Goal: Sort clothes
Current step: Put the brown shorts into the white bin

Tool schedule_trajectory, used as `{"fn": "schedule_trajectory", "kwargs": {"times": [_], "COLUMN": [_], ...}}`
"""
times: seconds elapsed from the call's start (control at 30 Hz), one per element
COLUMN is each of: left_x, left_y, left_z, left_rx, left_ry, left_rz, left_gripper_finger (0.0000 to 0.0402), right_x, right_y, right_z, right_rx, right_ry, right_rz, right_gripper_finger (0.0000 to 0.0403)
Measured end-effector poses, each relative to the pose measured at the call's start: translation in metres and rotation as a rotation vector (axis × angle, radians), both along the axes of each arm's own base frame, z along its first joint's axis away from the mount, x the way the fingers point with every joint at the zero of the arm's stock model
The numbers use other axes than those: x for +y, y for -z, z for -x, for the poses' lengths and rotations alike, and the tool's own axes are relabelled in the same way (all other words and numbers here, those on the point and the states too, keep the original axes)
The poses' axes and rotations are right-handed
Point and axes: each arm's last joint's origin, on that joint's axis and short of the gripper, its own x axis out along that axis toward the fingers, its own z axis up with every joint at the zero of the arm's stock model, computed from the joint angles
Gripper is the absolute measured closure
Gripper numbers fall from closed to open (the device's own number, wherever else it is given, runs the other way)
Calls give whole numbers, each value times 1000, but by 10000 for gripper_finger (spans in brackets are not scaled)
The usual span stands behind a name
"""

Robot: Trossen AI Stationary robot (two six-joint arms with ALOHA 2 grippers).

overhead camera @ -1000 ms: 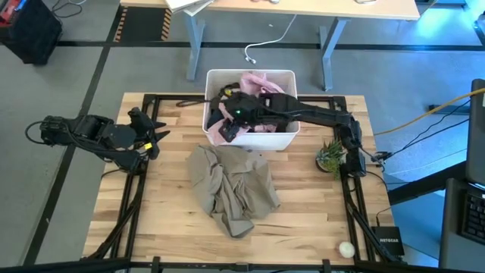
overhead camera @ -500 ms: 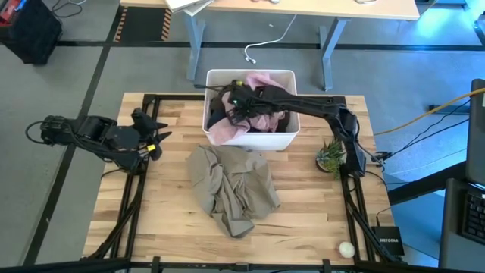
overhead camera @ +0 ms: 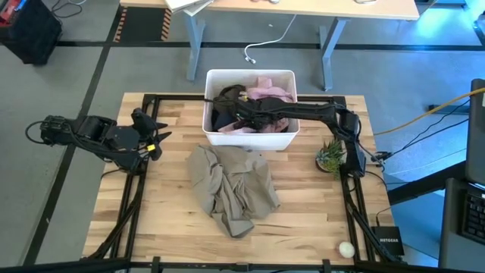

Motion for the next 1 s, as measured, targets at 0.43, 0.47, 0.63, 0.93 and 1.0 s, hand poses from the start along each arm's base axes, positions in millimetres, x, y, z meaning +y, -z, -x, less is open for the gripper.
{"fn": "schedule_trajectory", "kwargs": {"times": [0.43,0.47,0.63,0.93,1.0], "left_x": [0,0,0,0,0], "left_y": [0,0,0,0,0], "left_z": [0,0,0,0,0], "left_rx": [1,1,3,4,4], "left_ry": [0,0,0,0,0], "left_rz": [0,0,0,-1,-1], "left_gripper_finger": [260,260,260,260,260], "right_x": [14,16,41,146,173], "right_y": [-103,-112,-155,-175,-169], "right_z": [-2,-2,-5,-8,-6], "right_rx": [-127,-142,-250,-323,-311], "right_ry": [-90,-96,-186,-484,-541], "right_rz": [146,160,256,249,246], "right_gripper_finger": [178,178,178,178,178]}}
